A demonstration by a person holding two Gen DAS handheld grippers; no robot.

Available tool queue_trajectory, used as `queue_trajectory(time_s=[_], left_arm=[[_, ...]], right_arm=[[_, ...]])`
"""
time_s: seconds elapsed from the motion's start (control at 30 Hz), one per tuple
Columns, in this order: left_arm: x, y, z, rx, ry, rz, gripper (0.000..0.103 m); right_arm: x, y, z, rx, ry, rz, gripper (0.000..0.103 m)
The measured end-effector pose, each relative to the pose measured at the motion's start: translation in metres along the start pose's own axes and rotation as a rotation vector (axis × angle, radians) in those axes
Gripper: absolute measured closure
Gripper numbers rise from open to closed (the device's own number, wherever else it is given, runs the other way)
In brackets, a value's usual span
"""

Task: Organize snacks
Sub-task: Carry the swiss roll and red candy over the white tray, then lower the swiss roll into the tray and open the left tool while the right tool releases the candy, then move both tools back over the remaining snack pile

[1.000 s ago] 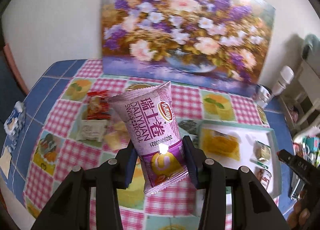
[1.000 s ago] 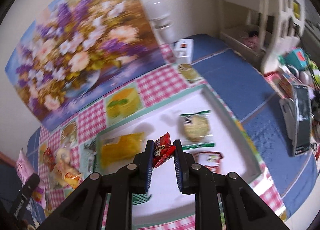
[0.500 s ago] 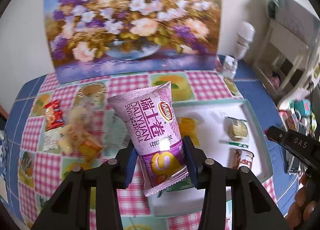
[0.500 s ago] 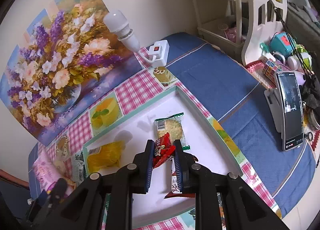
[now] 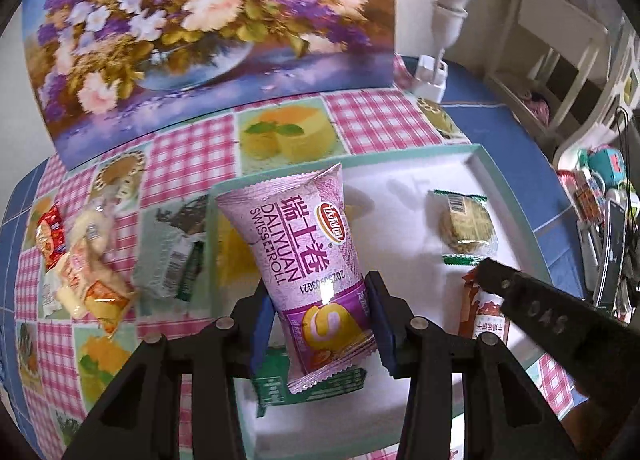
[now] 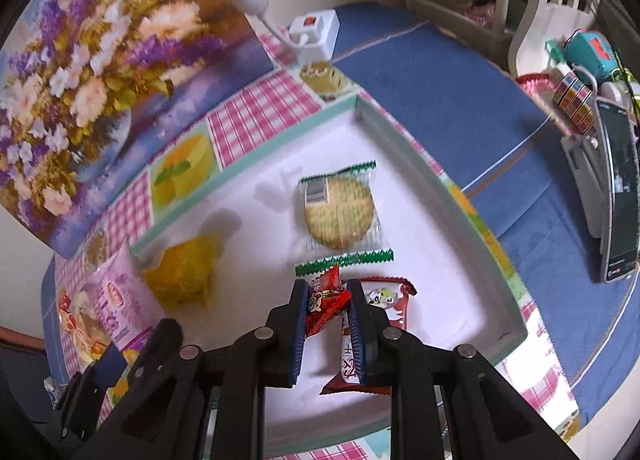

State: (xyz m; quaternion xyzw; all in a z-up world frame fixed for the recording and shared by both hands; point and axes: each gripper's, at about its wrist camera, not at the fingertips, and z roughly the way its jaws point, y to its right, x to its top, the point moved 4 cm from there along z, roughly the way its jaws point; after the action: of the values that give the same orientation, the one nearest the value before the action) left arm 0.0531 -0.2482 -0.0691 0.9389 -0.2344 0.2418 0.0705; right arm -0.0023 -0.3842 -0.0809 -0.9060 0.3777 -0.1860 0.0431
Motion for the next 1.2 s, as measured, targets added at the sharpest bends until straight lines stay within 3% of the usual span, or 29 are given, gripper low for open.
queue_trajectory(time_s=[0.3,0.43,0.7,0.83,1.2], left_arm=[[-0.002,0.016,0.009,-0.023,-0.017,0.039,0.056],[-0.002,0.018,0.008,-0.027,-0.014,0.042,0.043],[-0.002,0.012,0.003,-0.011,-0.020,0.020,0.041],[-0.001,0.002,0.001,0.000,-0.028,-0.005,0.027],[0.003,-0.027,-0.011,0.018,-0.030,-0.098,0.026]], right_arm=[[0.000,0.004,0.005,-0.013,-0.017,0.007,0.082],[0.000,0.006,0.004,-0.015,-0.019,0.015,0.082],[0.001,0.007,0.004,-0.018,-0.017,0.021,0.081],[0.001,0.008,0.003,-0.022,-0.017,0.030,0.079],[0.003,0.006,0.000,-0.032,-0.013,0.023,0.080]])
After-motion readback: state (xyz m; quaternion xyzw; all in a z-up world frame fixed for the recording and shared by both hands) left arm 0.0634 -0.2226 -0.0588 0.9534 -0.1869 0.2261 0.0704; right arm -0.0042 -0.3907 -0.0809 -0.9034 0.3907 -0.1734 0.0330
